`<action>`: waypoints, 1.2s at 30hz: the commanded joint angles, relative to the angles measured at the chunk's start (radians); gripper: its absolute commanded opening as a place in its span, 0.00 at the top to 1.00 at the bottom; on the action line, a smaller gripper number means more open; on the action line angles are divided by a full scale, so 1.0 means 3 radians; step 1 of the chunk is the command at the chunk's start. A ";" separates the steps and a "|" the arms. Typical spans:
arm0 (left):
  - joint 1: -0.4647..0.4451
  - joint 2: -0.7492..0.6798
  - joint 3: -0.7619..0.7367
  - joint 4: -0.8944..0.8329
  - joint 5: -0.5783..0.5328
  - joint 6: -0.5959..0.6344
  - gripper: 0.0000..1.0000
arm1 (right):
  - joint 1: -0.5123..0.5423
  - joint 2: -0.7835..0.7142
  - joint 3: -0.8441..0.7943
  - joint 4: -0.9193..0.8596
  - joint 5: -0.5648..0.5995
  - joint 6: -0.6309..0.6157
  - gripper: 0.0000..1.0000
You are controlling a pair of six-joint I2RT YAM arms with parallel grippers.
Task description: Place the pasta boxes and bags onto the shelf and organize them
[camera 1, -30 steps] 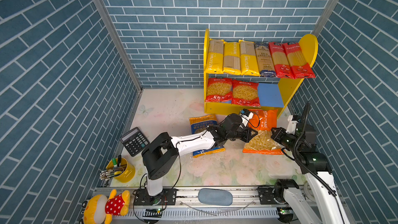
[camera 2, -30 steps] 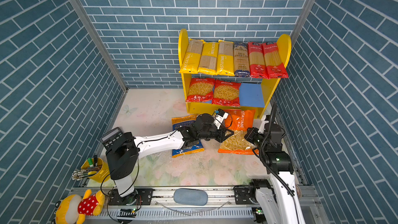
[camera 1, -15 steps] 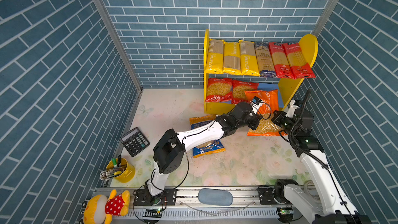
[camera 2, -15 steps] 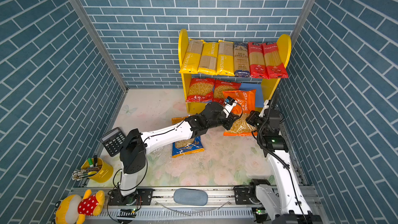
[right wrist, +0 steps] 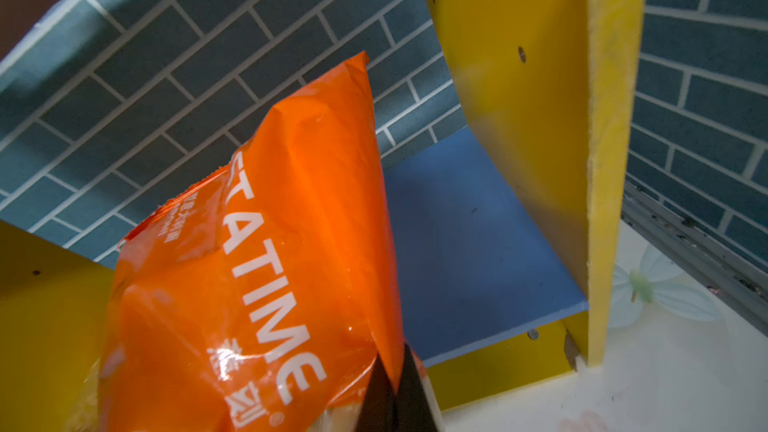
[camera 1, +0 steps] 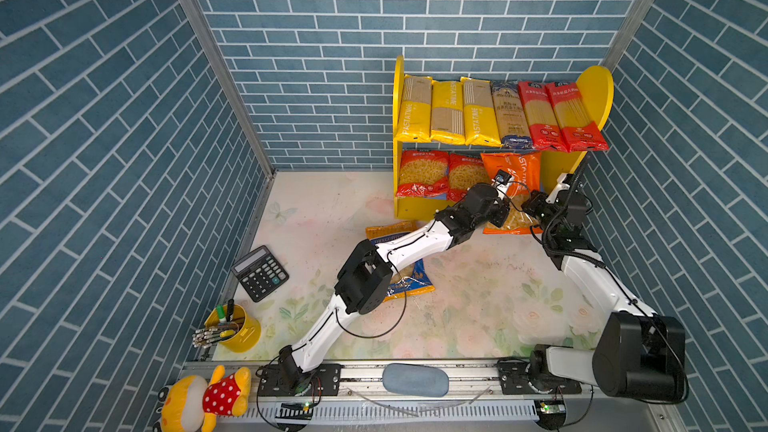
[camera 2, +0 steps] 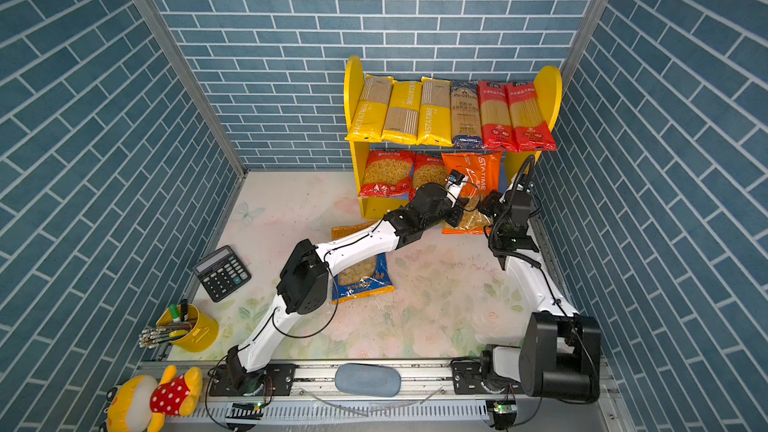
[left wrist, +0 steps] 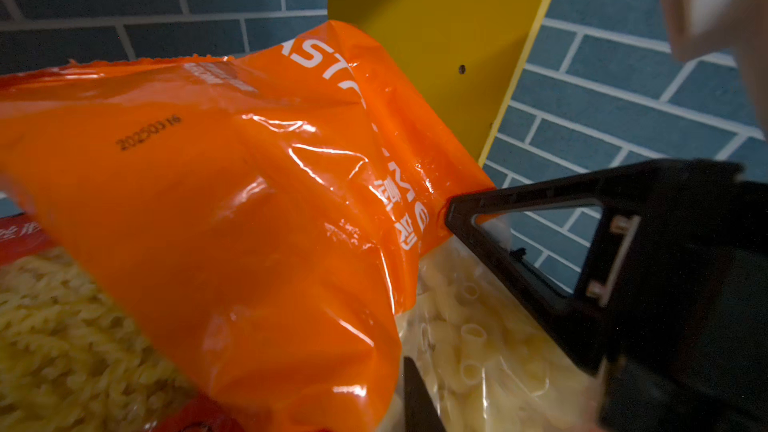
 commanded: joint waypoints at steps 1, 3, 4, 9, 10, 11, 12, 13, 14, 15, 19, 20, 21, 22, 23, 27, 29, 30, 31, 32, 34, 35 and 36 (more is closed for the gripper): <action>0.0036 0.0189 0.0408 0.0009 -0.0121 -0.0121 1.00 | 0.0006 0.0104 0.0230 0.0458 0.0053 -0.0093 0.88; 0.0059 0.0289 0.0537 -0.0049 -0.0158 -0.0285 1.00 | 0.0006 0.0135 0.0225 0.0368 0.0048 -0.0076 0.77; 0.0066 0.0328 0.0599 -0.0086 -0.0168 -0.0359 1.00 | 0.0006 0.0119 0.0213 0.0296 0.0049 -0.0057 0.73; 0.0077 0.0387 0.0734 -0.0132 -0.0136 -0.0462 1.00 | 0.0005 -0.0150 0.0062 -0.0087 0.0034 0.0067 0.62; 0.0077 0.0407 0.0783 -0.0158 -0.0133 -0.0472 1.00 | 0.0006 -0.0235 0.0035 -0.0218 0.0021 0.0091 0.60; 0.0082 0.0431 0.0851 -0.0195 -0.0119 -0.0486 1.00 | 0.0006 -0.0319 0.0017 -0.0383 0.0023 0.0097 0.57; 0.0087 0.0452 0.0912 -0.0221 -0.0109 -0.0510 1.00 | 0.0006 -0.0408 0.0003 -0.0537 0.0018 0.0106 0.55; 0.0092 0.0477 0.0979 -0.0247 -0.0091 -0.0548 1.00 | 0.0006 -0.0494 -0.0005 -0.0743 0.0027 0.0129 0.52; 0.0092 0.0494 0.1047 -0.0262 -0.0082 -0.0579 1.00 | 0.0001 -0.0575 0.0003 -0.0980 0.0046 0.0139 0.49; 0.0092 0.0509 0.1084 -0.0264 -0.0079 -0.0609 1.00 | 0.0000 -0.0640 0.0018 -0.1190 0.0033 0.0153 0.46; 0.0097 0.0576 0.1284 -0.0327 -0.0076 -0.0877 1.00 | -0.0050 -0.0756 -0.0003 -0.1754 -0.0458 0.0251 0.38; 0.0097 0.0579 0.1317 -0.0345 -0.0076 -0.0972 1.00 | -0.0086 -0.0785 -0.0071 -0.1753 -0.0614 0.0327 0.36; 0.0097 0.0579 0.1326 -0.0334 -0.0072 -0.1066 1.00 | -0.0127 -0.0820 -0.0145 -0.1700 -0.0739 0.0415 0.34; 0.0097 0.0587 0.1336 -0.0326 -0.0069 -0.1172 1.00 | -0.0172 -0.0879 -0.0250 -0.1592 -0.0873 0.0535 0.31; 0.0097 0.0596 0.1363 -0.0326 -0.0070 -0.1275 1.00 | -0.0227 -0.0940 -0.0362 -0.1444 -0.0981 0.0680 0.28; 0.0097 0.0695 0.1529 -0.0372 -0.0033 -0.1533 1.00 | -0.0354 -0.1019 -0.0878 -0.0439 -0.1198 0.1450 0.21; 0.0097 0.0772 0.1653 -0.0438 0.0001 -0.1573 1.00 | -0.0363 -0.0923 -0.1186 0.0312 -0.1148 0.1900 0.21; 0.0097 0.0786 0.1669 -0.0445 0.0024 -0.1584 1.00 | -0.0358 -0.0843 -0.1286 0.0621 -0.1124 0.2080 0.20; 0.0097 0.0791 0.1665 -0.0439 0.0045 -0.1604 1.00 | -0.0357 -0.0732 -0.1377 0.0951 -0.1108 0.2267 0.20; 0.0097 0.0788 0.1663 -0.0439 0.0056 -0.1616 1.00 | -0.0355 -0.0642 -0.1436 0.1203 -0.1085 0.2379 0.19; 0.0098 0.0789 0.1659 -0.0438 0.0081 -0.1637 1.00 | -0.0328 -0.0483 -0.1546 0.1677 -0.0976 0.2520 0.18; 0.0097 0.0792 0.1659 -0.0428 0.0090 -0.1638 1.00 | -0.0313 -0.0440 -0.1581 0.1840 -0.0930 0.2528 0.18; 0.0101 0.0794 0.1659 -0.0422 0.0094 -0.1638 1.00 | -0.0290 -0.0425 -0.1593 0.1928 -0.0876 0.2528 0.18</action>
